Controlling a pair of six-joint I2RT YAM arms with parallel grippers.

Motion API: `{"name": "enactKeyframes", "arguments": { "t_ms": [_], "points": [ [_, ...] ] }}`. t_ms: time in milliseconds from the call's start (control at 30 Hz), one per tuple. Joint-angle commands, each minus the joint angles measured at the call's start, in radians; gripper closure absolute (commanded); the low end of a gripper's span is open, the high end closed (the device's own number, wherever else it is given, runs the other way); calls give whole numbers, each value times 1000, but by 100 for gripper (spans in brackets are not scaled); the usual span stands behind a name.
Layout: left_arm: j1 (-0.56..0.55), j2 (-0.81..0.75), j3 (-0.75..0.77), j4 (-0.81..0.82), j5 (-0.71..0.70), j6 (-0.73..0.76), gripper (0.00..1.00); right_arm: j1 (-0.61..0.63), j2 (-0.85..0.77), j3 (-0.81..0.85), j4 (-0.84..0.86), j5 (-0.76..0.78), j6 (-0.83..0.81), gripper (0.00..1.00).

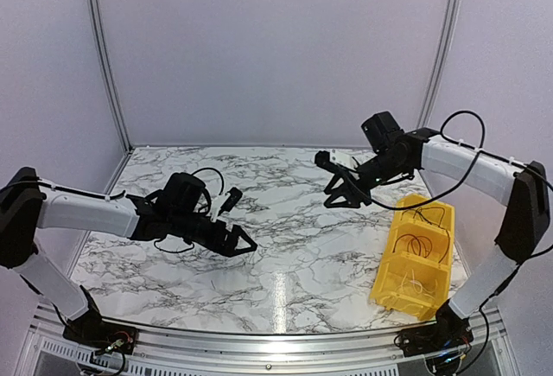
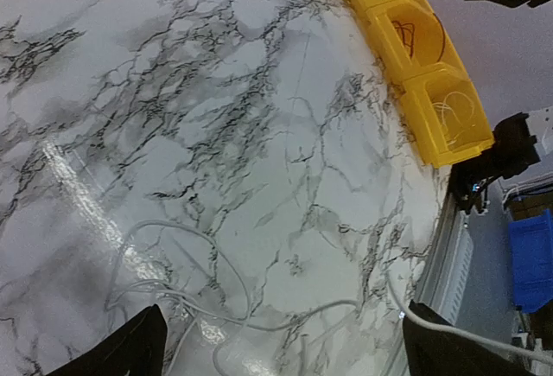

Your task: Untangle the cables

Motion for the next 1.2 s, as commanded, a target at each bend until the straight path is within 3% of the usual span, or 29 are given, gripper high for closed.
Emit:
{"name": "enactKeyframes", "arguments": {
  "t_ms": [0, 200, 333, 467, 867, 1167],
  "points": [
    [17, 25, 19, 256, 182, -192, 1, 120, 76, 21, 228, -77, 172, 56],
    [15, 9, 3, 257, 173, -208, 1, 218, 188, -41, 416, -63, 293, 55],
    [16, 29, -10, 257, 184, -211, 1, 242, 279, -10, 428, -176, 356, 51],
    [16, 40, -21, 257, 175, -212, 1, 245, 288, -5, 452, -179, 382, 52],
    [17, 66, -16, 249, 144, -206, 1, 276, 73, 0, 356, -217, 249, 54],
    [16, 75, -14, 235, 151, -186, 1, 346, 205, 142, 281, -235, 249, 55]
  ]
}}
